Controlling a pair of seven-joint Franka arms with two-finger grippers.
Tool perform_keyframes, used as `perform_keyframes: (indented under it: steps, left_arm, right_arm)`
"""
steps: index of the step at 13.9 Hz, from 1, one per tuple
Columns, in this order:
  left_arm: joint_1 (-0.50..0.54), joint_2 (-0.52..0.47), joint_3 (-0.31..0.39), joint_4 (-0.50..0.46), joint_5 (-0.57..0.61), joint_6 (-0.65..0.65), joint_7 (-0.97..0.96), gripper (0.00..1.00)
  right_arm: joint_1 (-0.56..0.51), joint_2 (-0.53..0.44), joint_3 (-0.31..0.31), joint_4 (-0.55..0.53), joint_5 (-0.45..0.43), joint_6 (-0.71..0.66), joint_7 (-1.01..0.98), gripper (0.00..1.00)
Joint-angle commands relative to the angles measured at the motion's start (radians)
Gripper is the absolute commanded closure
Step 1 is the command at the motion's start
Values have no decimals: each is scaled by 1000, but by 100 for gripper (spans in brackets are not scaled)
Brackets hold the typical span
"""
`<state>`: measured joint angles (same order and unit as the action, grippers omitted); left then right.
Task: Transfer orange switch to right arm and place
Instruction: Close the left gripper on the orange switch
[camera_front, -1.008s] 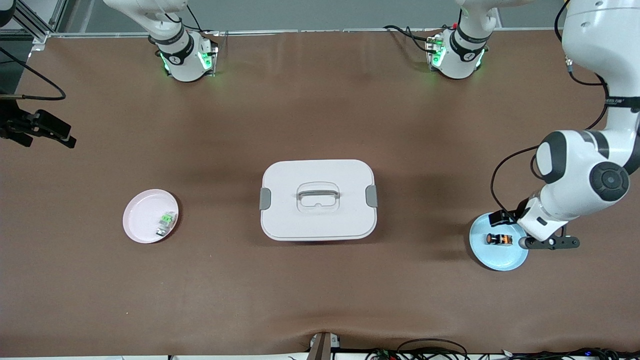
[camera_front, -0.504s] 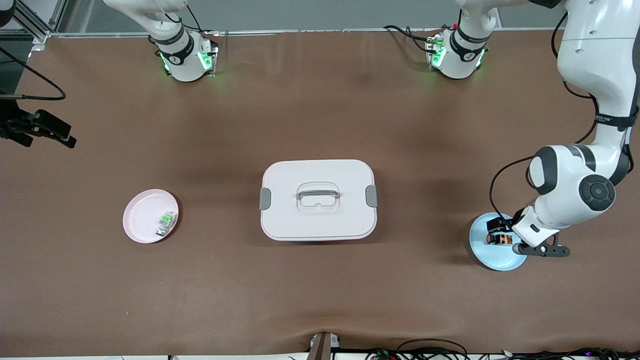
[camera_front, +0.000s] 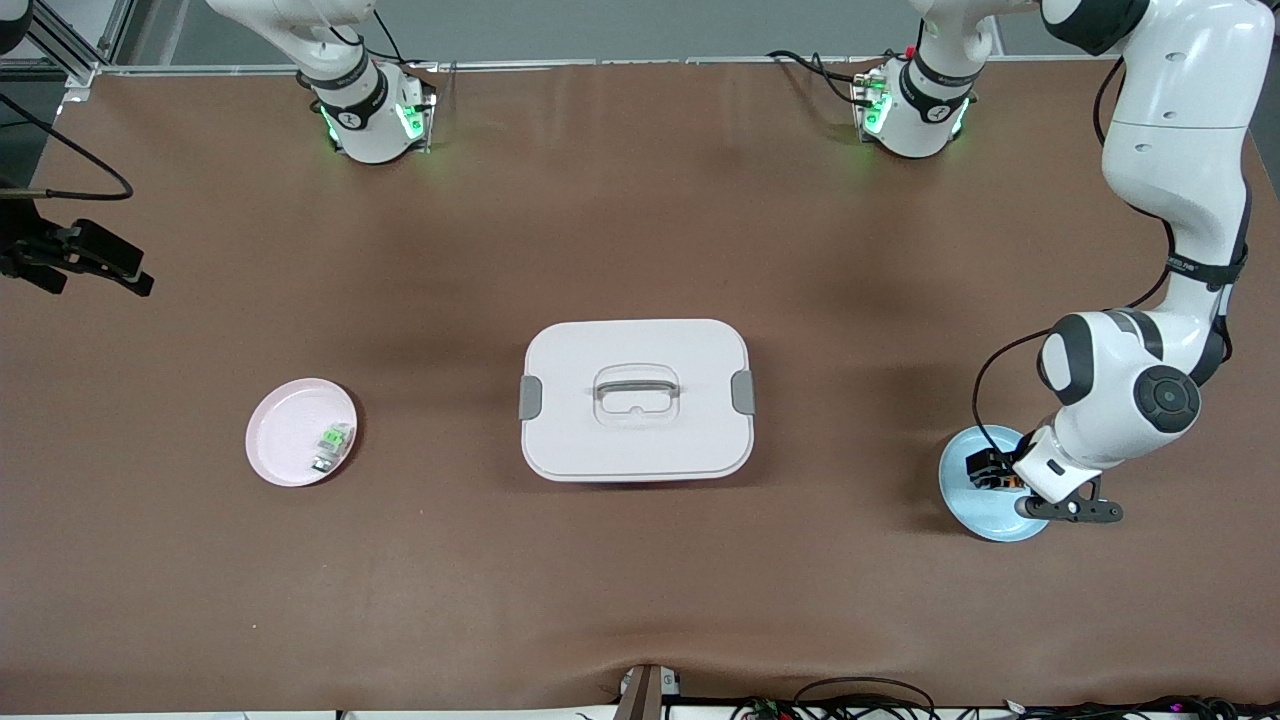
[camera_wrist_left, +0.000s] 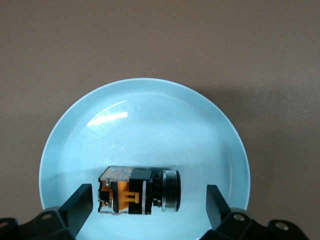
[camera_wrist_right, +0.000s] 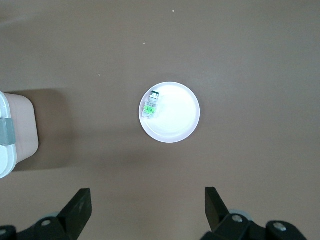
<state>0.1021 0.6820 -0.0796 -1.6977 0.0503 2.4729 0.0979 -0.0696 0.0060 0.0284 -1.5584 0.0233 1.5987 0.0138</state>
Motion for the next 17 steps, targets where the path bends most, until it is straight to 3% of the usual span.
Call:
perform_keyframes:
  steps: [1,8,10,12,14,16,17]
  left_arm:
    - [1,24,1,29,11,9,17,0]
    - [1,42,1,29,40,9,17,0]
    - [1,44,1,29,42,9,17,7]
    - [2,44,4,29,46,9,17,25]
    - [2,39,8,27,46,6,16,64]
    - [4,34,8,26,46,1,11,92]
    - [1,31,8,26,46,0,10,100]
  right_arm:
    - [-10,-21,7,-19,1,3,-9,0]
    - [-7,-23,7,-19,1,3,-9,0]
    - [-7,-23,7,-19,1,3,-9,0]
    - [-7,-21,7,-19,1,3,-9,0]
    - [-6,-21,7,-19,3,4,-9,0]
    - [-2,-23,11,-19,1,6,-6,0]
    - [-2,-21,11,-19,3,6,-3,0]
